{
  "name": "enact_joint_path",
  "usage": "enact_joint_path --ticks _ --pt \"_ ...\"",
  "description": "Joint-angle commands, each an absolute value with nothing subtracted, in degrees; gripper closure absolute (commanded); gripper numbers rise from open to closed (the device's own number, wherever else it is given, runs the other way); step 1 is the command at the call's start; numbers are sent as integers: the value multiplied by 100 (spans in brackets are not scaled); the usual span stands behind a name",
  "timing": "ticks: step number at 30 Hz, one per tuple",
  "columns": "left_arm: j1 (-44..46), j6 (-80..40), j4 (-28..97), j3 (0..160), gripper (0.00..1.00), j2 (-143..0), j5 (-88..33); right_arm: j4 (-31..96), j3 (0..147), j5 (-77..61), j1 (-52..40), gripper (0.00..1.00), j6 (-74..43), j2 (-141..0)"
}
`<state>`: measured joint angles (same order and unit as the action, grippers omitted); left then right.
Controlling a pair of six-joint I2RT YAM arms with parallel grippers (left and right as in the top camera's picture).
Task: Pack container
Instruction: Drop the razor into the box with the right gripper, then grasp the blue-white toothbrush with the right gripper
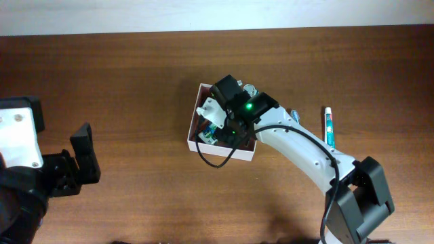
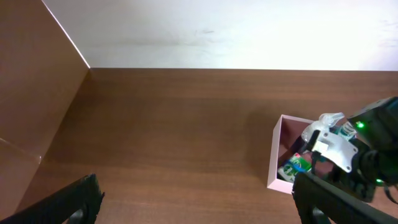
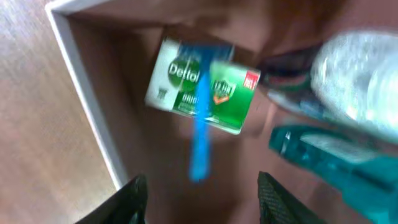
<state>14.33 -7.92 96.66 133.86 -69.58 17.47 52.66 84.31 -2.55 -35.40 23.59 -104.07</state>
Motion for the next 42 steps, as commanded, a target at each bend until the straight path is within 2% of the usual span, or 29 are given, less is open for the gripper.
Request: enact_joint_path --ticks 1,2,4,7,13,21,25,29,36,38,41,42 --pt "1409 -720 9668 13380 1 -6952 1844 5699 9094 -185 -3356 47 1496 -9813" --pt "1409 -720 9668 13380 1 -6952 1844 5850 9242 -183 -3247 46 1219 -9703" --pt "1409 -720 9666 13380 0 -6952 1844 6069 9452 -185 -2950 28 591 -9487" --pt "1409 -720 9668 13380 1 -6952 1844 6248 9487 -187 -2375 23 -176 -9242" --pt "1409 -720 9668 13380 1 -6949 1844 6407 9115 -185 -1343 23 -648 -9384" --pt "1409 -720 9666 13380 1 -6952 1844 5476 7902 -189 -414 23 -770 -10309" --pt "1409 -720 9666 13380 1 -6952 1844 5352 7863 -340 -113 32 -801 -10844" --pt "1409 -720 9668 13380 0 -6949 1844 5315 7863 -364 -36 32 -799 -11260" --pt "1409 -720 9666 13380 1 -6952 1844 5330 7863 -578 -148 57 -803 -11793" --pt "1409 -720 9668 13380 1 -6952 1844 5332 7863 -576 -176 68 -829 -11834" --pt "1409 -720 9668 13380 1 -6952 1844 5380 7867 -478 -187 93 -958 -11773" --pt "1409 -720 9666 13380 1 -6952 1844 5404 7867 -377 -187 96 -1046 -11714"
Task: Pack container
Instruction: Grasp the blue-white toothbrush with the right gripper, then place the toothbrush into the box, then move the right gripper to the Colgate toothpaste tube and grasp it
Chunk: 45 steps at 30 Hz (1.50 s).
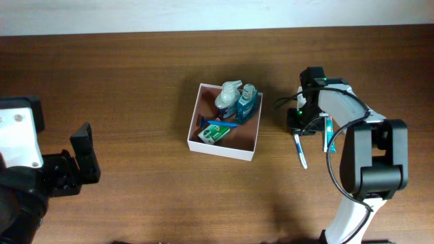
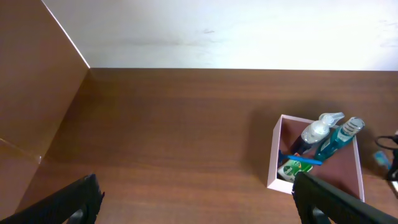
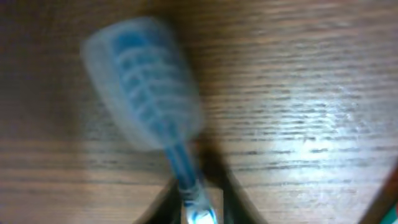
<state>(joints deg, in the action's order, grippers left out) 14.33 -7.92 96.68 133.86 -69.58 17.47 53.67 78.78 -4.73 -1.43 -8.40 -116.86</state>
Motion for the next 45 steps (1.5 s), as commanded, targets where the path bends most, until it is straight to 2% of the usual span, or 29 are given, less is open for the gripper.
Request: enact_joint_path --ticks 1,10,14,18,21,24,34,35,36,37,38,41,43,45 --pt "1409 -720 9668 13380 1 -6949 1844 5433 7867 -292 -187 96 -1111 -11633" --pt "1409 -720 9666 13380 1 -6952 1844 5865 8246 -357 -558 96 -1142 -9638" --pt "1409 -720 9666 13380 1 -6952 1844 5848 8512 -735 -1350 96 -810 -8536" --pt "1409 -720 9668 13380 1 -6952 1844 5627 8519 -731 -2497 96 165 -8079" --pt "1409 -720 9666 13380 1 -6952 1844 5446 8495 -672 -3437 96 1332 -8246" --pt "1409 -720 9668 13380 1 -6952 1844 5196 8486 -379 -3830 96 2196 -8691" --pt "1409 -720 9668 13380 1 -6952 1844 4401 8488 25 -3548 96 2377 -10401" --pt "1409 -720 9668 13380 1 -6952 1844 4421 8527 21 -3551 92 2375 -10442" --pt "1409 -720 9666 13380 1 -6952 1844 4493 8580 -10 -3581 69 2368 -10418" --pt "1409 -720 9668 13380 1 -6952 1844 4595 8659 -58 -3618 57 2366 -10361" --pt "1409 -720 9668 13380 1 -6952 1844 4727 8774 -78 -3675 52 2355 -10300" --pt "1409 -720 9666 13380 1 -6952 1844 5236 9216 -51 -3717 51 2349 -10055" --pt "1409 -720 9668 13380 1 -6952 1844 5590 9524 58 -3656 43 2104 -9883" --pt "1409 -720 9668 13380 1 -6952 1844 5981 9828 336 -3468 41 1568 -9664"
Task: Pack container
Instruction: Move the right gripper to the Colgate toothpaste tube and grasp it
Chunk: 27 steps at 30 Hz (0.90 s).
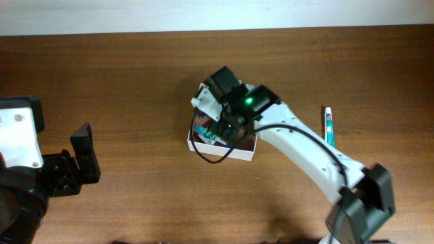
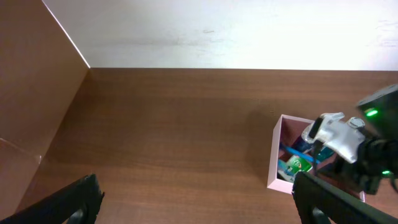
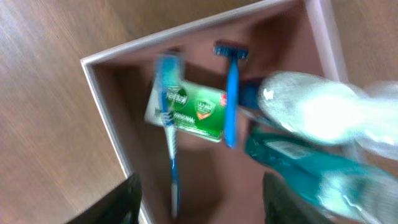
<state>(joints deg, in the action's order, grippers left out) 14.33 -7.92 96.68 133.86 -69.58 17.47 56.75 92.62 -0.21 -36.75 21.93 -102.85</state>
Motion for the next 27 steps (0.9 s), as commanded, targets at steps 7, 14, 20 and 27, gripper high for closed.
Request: enact_joint_path --ticks 7,14,20,27 --pt "1409 -720 9668 13380 1 -6952 1844 6757 10001 296 -1850 28 -60 -9212" --pt "1409 -720 9668 13380 1 -6952 1844 6632 9225 -585 -132 24 -349 -9557" --pt "1409 -720 9666 13380 1 -6952 1844 5822 8141 -576 596 25 -349 -10202" --pt "1409 -720 9668 13380 1 -6952 1844 5494 7891 -539 1188 28 -344 -11089"
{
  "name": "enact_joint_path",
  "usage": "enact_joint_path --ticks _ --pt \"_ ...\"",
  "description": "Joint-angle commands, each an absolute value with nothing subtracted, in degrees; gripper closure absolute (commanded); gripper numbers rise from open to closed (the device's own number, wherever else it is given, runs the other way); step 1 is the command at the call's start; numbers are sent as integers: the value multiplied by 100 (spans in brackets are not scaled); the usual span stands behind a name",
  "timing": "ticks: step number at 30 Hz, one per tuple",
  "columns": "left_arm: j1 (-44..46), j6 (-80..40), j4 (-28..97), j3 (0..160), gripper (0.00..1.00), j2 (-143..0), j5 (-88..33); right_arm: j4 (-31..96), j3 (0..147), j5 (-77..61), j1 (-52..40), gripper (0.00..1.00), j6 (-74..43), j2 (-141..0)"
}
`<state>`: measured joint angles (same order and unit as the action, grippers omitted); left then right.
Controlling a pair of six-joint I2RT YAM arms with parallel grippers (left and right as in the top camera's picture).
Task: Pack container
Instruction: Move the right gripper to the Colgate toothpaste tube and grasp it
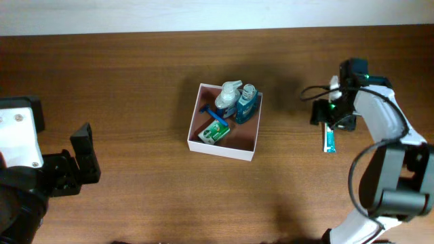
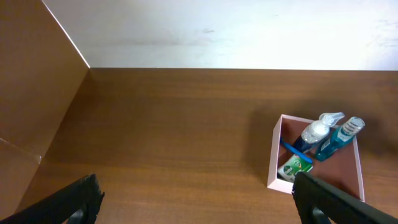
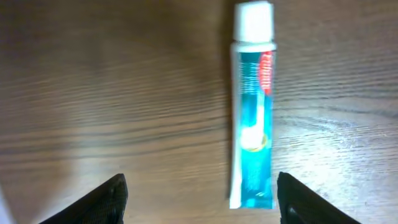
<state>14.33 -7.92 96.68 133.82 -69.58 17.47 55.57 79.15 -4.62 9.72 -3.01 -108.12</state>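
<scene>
The white-walled box [image 1: 192, 129] in the middle of the table holds a clear spray bottle [image 1: 228, 94], a blue bottle [image 1: 247, 103], a green soap pack [image 1: 213, 133] and blue sticks [image 1: 217, 116] lying across it. The left wrist view shows the box [image 2: 272, 155] at right. A teal toothpaste tube [image 1: 329, 139] lies on the table to the right. My right gripper [image 1: 332, 114] hovers over it, open; the tube [image 3: 254, 124], white cap far, lies nearer the right finger, untouched. My left gripper [image 1: 80, 161] stays open at the far left.
The brown wooden table [image 1: 135, 81] ends at a pale wall along the back. The left arm's white housing [image 1: 17, 139] fills the lower left corner. The right arm's body [image 1: 380, 169] runs down the right side, a black cable looping beside it.
My right gripper was open over the box with the toothbrush lying inside. It now hangs open over the toothpaste tube at the right. The left arm has not moved.
First my right gripper was open over the box, a blue razor on the soap pack. Then it was at the table right of the box, on the toothbrush. Later it was open above the box with the toothbrush inside, and now it is over the toothpaste.
</scene>
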Motion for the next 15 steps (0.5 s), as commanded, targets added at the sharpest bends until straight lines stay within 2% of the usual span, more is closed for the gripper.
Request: enact_joint_path --ticks 1,4,6,11,15 --pt "1409 -720 9668 13380 1 -6952 1844 5457 7891 -554 1243 29 -346 -11229" --pt "1409 -720 9666 13380 1 -6952 1844 5454 7891 -561 1251 34 -346 -11585" --pt "1409 -720 9668 13380 1 -6952 1844 5459 7891 -561 1232 41 -346 -11771" --pt "1409 -720 9668 13380 1 -6952 1844 5461 7894 -563 1240 78 -349 -11917" --pt "1409 -720 9668 13380 1 -6952 1844 5572 7898 -574 1234 90 -349 -11668"
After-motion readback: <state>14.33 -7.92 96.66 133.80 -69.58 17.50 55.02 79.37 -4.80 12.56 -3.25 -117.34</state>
